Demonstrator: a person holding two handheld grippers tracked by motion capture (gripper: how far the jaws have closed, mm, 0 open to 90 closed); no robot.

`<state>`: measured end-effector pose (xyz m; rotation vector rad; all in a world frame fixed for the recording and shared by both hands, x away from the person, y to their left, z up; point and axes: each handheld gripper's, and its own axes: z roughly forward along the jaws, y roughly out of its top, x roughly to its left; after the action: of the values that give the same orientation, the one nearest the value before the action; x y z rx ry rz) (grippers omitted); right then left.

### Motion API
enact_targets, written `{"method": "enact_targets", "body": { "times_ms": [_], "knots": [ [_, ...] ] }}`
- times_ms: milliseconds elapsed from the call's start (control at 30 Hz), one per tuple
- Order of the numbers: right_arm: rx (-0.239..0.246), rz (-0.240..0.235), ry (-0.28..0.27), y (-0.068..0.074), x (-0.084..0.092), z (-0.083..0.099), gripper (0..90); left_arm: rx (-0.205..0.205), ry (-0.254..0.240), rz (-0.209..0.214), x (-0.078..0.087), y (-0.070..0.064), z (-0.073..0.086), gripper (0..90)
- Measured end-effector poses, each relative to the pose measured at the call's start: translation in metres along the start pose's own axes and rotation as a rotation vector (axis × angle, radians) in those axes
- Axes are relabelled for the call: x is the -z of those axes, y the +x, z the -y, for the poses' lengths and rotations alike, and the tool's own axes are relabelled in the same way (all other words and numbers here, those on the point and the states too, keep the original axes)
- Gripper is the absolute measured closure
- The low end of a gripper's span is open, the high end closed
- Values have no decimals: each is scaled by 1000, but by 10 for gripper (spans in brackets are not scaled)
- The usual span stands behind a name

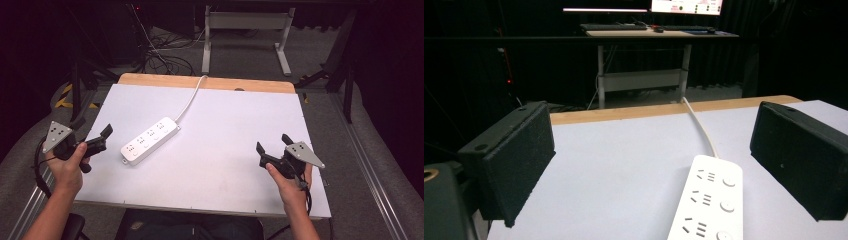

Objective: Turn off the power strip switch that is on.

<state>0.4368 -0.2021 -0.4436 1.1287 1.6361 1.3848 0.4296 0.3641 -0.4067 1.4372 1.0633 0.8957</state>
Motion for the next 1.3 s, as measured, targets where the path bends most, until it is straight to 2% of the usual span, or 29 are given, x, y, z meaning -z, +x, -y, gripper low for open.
{"method": "enact_targets", "body": {
  "times_ms": [400,567,1300],
  "knots": [
    [12,11,-5,2,3,-1,92,16,9,16,-2,1,2,47],
    [15,25,-10,2,6,-3,92,8,15,23,0,1,3,48],
    [18,17,1,3,4,-2,93,13,36,34,-1,2,6,36]
  ]
}}
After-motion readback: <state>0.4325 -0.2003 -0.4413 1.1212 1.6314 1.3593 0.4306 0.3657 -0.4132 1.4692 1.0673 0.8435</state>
